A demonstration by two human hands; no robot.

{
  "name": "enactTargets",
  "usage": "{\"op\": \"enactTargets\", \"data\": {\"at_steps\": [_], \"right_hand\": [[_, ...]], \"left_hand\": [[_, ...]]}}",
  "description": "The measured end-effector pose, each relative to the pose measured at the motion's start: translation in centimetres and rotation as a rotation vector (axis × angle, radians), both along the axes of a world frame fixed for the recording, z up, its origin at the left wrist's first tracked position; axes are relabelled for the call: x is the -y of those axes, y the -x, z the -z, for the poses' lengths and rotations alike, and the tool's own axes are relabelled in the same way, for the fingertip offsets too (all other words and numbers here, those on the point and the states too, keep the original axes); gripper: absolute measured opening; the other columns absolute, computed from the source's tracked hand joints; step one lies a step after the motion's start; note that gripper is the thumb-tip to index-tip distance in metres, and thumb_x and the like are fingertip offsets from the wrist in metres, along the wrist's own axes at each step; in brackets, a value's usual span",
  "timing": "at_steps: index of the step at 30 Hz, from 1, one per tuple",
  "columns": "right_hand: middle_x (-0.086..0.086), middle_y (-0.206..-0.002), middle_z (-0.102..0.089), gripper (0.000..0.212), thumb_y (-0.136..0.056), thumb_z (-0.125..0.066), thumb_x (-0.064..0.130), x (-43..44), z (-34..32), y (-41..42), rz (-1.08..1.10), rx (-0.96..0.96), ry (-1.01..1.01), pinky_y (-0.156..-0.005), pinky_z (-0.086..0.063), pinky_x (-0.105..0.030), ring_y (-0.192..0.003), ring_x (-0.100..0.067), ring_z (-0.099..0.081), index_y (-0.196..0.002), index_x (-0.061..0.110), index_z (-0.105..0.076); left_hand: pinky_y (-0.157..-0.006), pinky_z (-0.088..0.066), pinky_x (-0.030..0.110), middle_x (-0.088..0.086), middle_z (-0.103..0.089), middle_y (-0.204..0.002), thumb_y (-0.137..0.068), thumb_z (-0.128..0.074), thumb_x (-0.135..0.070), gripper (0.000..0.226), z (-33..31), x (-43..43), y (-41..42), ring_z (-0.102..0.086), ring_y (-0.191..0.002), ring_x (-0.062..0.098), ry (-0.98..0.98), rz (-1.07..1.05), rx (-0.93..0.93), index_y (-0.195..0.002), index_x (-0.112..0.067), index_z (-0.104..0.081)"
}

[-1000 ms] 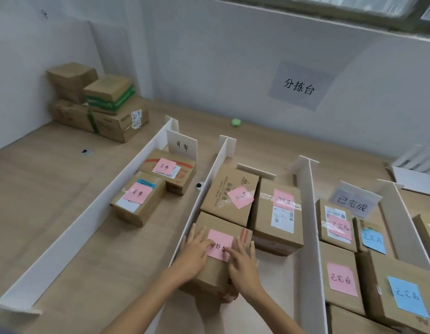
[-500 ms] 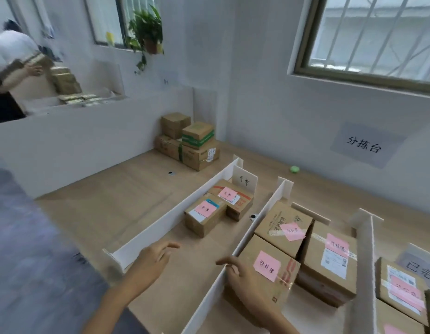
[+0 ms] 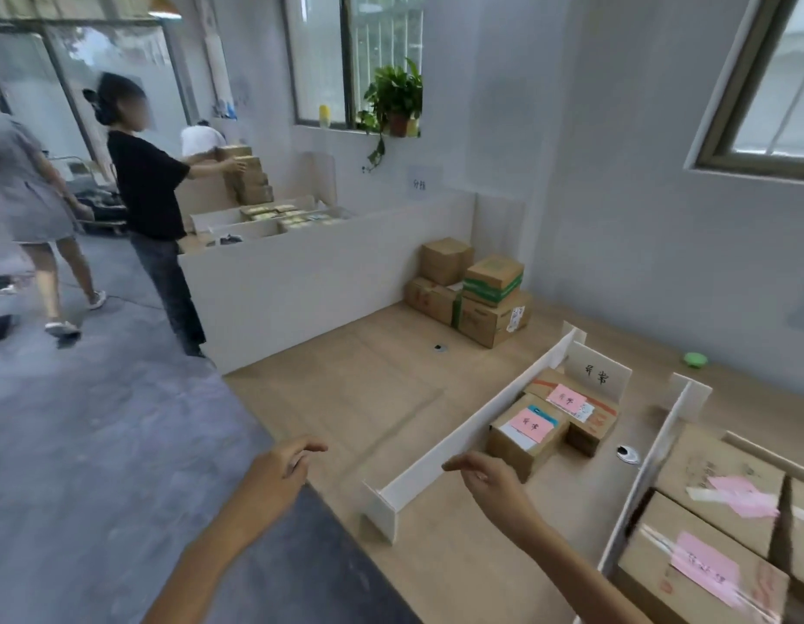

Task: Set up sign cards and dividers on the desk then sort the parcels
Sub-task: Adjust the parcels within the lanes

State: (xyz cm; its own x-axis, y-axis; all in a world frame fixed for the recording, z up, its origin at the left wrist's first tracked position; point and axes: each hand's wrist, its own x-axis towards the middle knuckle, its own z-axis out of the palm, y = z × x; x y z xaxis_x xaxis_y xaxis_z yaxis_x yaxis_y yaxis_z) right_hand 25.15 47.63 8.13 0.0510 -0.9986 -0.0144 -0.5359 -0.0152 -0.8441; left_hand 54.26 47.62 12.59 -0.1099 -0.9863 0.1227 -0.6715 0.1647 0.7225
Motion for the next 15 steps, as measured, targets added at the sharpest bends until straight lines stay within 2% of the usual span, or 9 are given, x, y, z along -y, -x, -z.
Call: {"op": "enactTargets", "data": {"at_steps": [3,7,9,11,13,15], "right_hand": [[0.017,-0.098,-0.068,0.034,-0.093,-0.047,0.006,2.6,0.3,-4.1,0.048,0.027,-0.002,-0.093,-0.045,-0.017,-0.1,0.003,-0.06,-0.089,0.033,-0.067],[0.021,-0.091,-0.07,0.036,-0.093,-0.046,0.004,5.5,1.6,-8.1,0.097,0.056,-0.043,-0.08,-0.042,-0.005,-0.093,0.013,-0.057,-0.088,0.031,-0.069],[0.022,-0.089,-0.071,0.036,-0.091,-0.047,0.004,7.1,2.3,-9.0,0.119,0.046,-0.071,-0.083,-0.042,-0.009,-0.092,0.012,-0.06,-0.087,0.03,-0.071],[0.018,-0.087,-0.072,0.039,-0.09,-0.046,-0.002,9.0,2.7,-9.4,0.134,0.052,-0.09,-0.082,-0.044,-0.011,-0.09,0.01,-0.062,-0.085,0.028,-0.071],[0.011,-0.086,-0.073,0.041,-0.088,-0.046,-0.008,11.3,2.8,-9.2,0.169,0.064,-0.065,-0.081,-0.045,-0.012,-0.085,0.007,-0.064,-0.083,0.025,-0.07],[0.006,-0.086,-0.074,0.043,-0.087,-0.047,-0.011,14.1,2.9,-8.3,0.205,0.077,-0.03,-0.083,-0.046,-0.015,-0.085,0.002,-0.066,-0.082,0.025,-0.07]], "left_hand": [[-0.073,-0.038,-0.001,-0.014,-0.064,-0.095,-0.093,-0.049,-0.005,0.03,-0.1,2.4,-5.0,-0.06,-0.085,-0.009,0.008,0.011,0.018,-0.099,-0.03,-0.064],[-0.078,-0.044,0.01,-0.008,-0.066,-0.099,-0.093,-0.049,-0.008,0.042,0.6,6.5,-9.8,-0.062,-0.094,0.005,-0.04,0.048,0.057,-0.089,-0.049,-0.055],[-0.079,-0.044,0.009,-0.016,-0.065,-0.096,-0.094,-0.047,-0.008,0.042,0.4,8.7,-10.8,-0.061,-0.094,0.003,-0.054,0.075,0.068,-0.089,-0.048,-0.054],[-0.07,-0.042,0.004,-0.028,-0.063,-0.081,-0.095,-0.047,-0.006,0.039,-0.2,11.0,-11.0,-0.06,-0.082,-0.004,-0.052,0.117,0.059,-0.09,-0.044,-0.057],[-0.059,-0.04,0.004,-0.024,-0.063,-0.069,-0.096,-0.045,-0.008,0.031,-0.7,13.7,-10.8,-0.056,-0.065,-0.007,-0.046,0.172,0.046,-0.096,-0.034,-0.062],[-0.057,-0.038,0.003,-0.021,-0.06,-0.067,-0.096,-0.044,-0.007,0.029,-0.9,17.0,-10.3,-0.053,-0.061,-0.011,-0.014,0.215,0.04,-0.1,-0.029,-0.063]]}}
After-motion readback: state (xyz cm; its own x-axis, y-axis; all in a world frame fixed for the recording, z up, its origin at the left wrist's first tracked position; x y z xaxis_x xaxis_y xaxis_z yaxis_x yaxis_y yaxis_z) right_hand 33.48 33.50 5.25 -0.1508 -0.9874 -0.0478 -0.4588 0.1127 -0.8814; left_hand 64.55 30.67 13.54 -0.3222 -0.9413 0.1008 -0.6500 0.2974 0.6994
